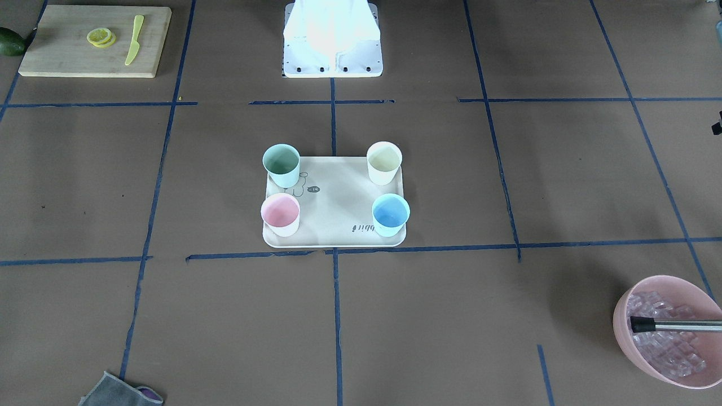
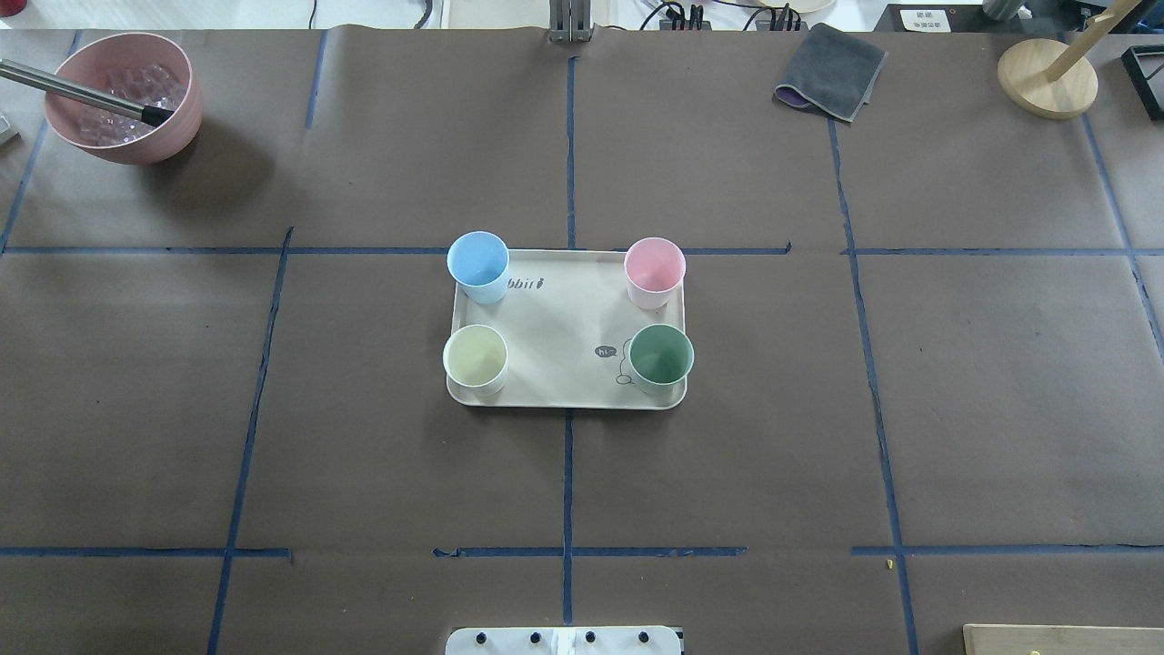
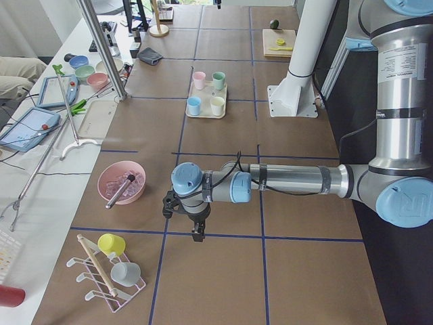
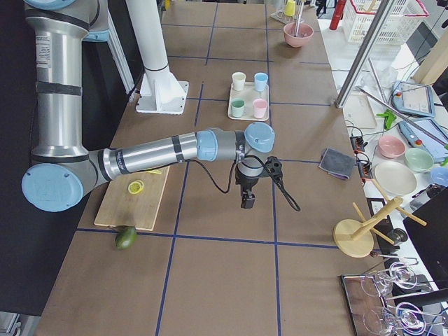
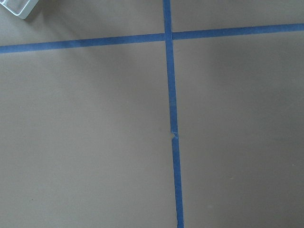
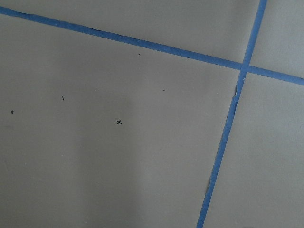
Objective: Place all cups on tray
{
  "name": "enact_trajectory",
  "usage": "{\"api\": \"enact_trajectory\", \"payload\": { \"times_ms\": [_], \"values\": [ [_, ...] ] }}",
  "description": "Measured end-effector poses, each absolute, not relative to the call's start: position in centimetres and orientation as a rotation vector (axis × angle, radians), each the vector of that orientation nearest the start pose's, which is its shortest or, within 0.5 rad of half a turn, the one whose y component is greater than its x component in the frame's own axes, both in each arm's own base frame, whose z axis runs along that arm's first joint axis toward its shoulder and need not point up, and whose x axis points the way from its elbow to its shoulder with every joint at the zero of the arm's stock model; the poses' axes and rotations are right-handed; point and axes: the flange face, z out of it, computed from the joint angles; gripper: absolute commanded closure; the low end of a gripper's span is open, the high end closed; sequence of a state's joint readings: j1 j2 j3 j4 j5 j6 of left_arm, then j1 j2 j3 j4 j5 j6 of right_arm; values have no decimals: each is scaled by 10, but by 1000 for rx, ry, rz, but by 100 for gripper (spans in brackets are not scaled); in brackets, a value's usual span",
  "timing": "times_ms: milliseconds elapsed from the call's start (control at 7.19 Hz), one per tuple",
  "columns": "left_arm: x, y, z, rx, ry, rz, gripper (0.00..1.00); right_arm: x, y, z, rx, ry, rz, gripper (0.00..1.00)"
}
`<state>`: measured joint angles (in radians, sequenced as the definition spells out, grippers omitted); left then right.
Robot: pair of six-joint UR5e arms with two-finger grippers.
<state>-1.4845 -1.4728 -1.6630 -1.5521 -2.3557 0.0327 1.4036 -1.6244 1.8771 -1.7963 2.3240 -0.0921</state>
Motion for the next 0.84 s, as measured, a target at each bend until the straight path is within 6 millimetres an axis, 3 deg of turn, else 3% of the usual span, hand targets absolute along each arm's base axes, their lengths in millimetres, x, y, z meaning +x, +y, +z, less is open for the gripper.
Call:
{"api": "enact_trajectory", "payload": {
  "times_ms": [418,835],
  "values": [
    [-23,-455,656,-28,785,112,0,-8,-454,571,-25,-755,-247,0],
    [-24,-456,648,-10,786,119,0,36,-421,606,-60,-754,-142,0]
  ]
}}
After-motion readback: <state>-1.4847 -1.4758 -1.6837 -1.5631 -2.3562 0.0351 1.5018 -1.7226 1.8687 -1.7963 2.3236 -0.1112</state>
